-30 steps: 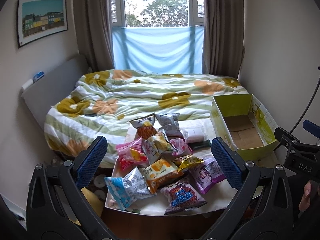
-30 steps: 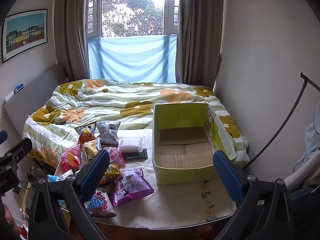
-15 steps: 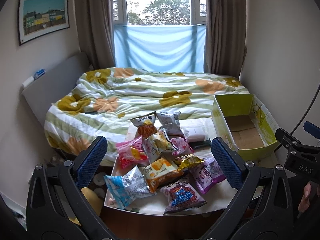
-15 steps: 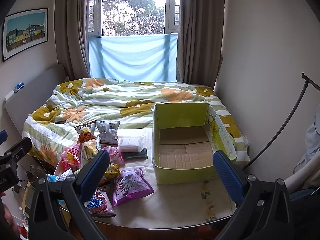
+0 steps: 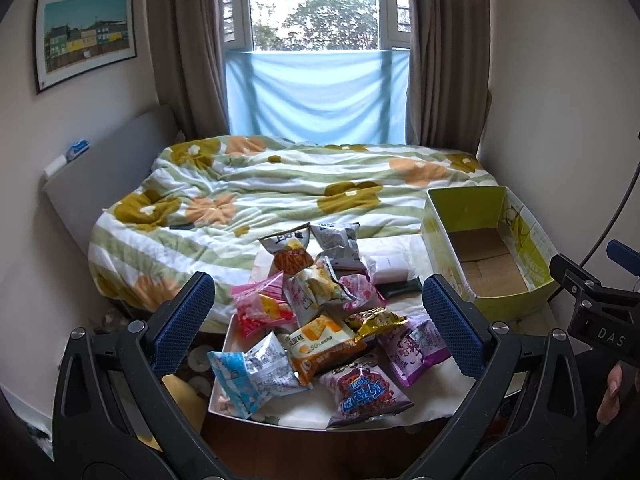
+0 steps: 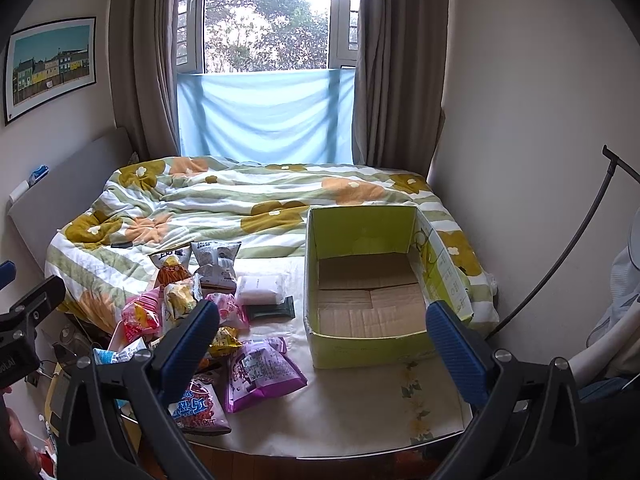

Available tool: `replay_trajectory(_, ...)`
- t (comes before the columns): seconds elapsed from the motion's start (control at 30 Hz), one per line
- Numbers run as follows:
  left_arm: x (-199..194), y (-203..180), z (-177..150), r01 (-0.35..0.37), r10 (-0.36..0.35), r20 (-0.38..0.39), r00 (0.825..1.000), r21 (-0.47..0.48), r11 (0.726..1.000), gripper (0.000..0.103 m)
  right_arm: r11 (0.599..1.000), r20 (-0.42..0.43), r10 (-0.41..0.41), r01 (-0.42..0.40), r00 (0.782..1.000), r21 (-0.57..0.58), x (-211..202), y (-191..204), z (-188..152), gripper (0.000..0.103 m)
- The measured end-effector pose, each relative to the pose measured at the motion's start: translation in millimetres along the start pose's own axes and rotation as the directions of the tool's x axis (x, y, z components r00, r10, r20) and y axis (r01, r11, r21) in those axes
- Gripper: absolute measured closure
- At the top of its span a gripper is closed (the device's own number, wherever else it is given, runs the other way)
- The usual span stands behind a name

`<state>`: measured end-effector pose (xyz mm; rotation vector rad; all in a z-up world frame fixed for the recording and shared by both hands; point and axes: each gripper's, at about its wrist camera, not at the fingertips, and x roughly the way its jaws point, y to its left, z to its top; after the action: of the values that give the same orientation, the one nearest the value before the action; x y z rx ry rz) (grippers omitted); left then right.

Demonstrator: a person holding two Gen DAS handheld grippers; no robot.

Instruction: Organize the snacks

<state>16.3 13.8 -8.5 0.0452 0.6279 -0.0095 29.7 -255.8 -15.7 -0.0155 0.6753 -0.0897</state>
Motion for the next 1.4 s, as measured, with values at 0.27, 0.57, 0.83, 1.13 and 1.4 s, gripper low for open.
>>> replay_trajectory(0.27, 0.2, -0.5, -0.3, -0.001, 0.001, 0.0, 1.0, 0.0, 1.0, 0.001, 1.0, 0.0, 0.0, 0.0, 1.0, 0.001, 0.0, -0.5, -0.4, 0.0)
replay_trajectory(0.57, 0.9, -1.6, -0.2, 0.003, -0.003, -0.006, 1.0, 0.001, 1.0, 0.001, 1.0, -0.004, -0.002, 0.002, 1.0, 0.002, 0.9, -1.2, 0.3, 0.0)
replay_trajectory(0.83, 22.6, -0.2, -11.0, 0.068, -0.067, -0.103, 0.992, 0.007, 0.998, 0.001, 1.0, -0.056, 0.019, -0.019, 0.998, 0.015, 8.4, -2.2, -11.0, 0.0)
replay_trajectory(1.13, 81.9, -6.9, -67.3, 0.068, -0.091, -0.313, 0.945, -0.084, 0.994, 0.001, 0.986, -0.197, 0.157, -0.143, 0.968, 0.084, 62.1, -8.5, -53.2, 0.0)
replay_trajectory(1.4, 146.8, -21.5, -124.6, -0.024, -0.076, -0.459, 0.885, -0.209, 0.978, 0.001, 0.944, -0.321, 0.324, -0.282, 0.89, 0.172, 141.7, -15.8, -90.8, 0.0)
